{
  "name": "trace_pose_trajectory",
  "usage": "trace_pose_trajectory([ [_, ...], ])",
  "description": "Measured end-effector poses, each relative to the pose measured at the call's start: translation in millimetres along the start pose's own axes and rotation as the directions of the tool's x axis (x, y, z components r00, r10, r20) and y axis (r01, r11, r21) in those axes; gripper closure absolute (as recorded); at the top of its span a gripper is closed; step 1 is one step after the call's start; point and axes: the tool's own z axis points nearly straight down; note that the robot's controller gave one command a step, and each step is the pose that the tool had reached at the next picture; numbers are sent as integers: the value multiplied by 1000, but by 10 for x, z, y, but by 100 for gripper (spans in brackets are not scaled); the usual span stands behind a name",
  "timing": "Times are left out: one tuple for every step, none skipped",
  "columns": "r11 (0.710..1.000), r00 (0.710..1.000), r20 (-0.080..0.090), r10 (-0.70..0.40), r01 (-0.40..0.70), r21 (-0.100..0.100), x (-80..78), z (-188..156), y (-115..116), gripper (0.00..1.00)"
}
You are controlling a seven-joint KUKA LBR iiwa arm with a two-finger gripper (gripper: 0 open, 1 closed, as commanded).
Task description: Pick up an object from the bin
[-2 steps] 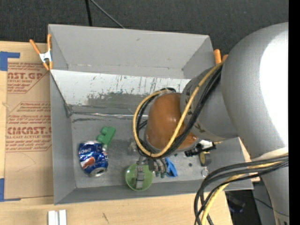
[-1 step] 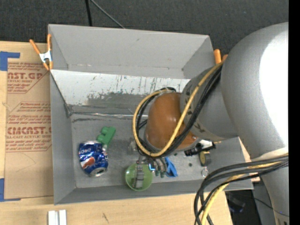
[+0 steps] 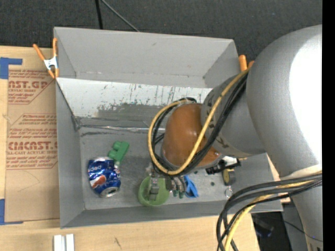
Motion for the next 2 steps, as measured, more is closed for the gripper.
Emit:
trace_pose_trajectory([
  [1000, 1000, -10, -1, 1, 4, -1, -197, 15, 100],
  [1000, 1000, -4, -3, 3, 2, -25, -1209, 35, 100],
])
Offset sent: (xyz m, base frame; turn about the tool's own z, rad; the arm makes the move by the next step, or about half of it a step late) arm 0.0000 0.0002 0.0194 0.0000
